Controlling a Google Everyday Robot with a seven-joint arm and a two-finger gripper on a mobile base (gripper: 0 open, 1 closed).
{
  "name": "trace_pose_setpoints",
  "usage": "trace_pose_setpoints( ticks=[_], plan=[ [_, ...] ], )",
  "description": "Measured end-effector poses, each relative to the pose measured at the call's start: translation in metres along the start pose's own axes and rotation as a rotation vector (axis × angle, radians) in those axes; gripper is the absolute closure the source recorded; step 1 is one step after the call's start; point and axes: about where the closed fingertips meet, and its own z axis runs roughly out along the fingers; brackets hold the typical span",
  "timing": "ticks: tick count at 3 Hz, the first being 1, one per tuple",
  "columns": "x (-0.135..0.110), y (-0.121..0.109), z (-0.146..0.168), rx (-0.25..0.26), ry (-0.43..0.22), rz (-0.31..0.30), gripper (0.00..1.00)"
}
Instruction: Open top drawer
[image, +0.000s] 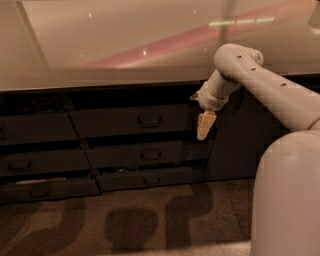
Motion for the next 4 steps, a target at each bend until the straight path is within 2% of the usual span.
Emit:
trace_pose_setpoints(
  ticks=[1, 2, 3, 4],
  plan=[
    [0.0, 0.0, 0.0, 0.0, 0.0, 0.0, 0.0],
    [0.006, -0.002, 0.008, -0.023, -0.006, 0.018, 0.0],
    [0.02, -0.004, 0.023, -0.072, -0.007, 0.066, 0.0],
    [0.038, -0.012, 0.035, -0.098, -0.005, 0.112, 0.0]
  ],
)
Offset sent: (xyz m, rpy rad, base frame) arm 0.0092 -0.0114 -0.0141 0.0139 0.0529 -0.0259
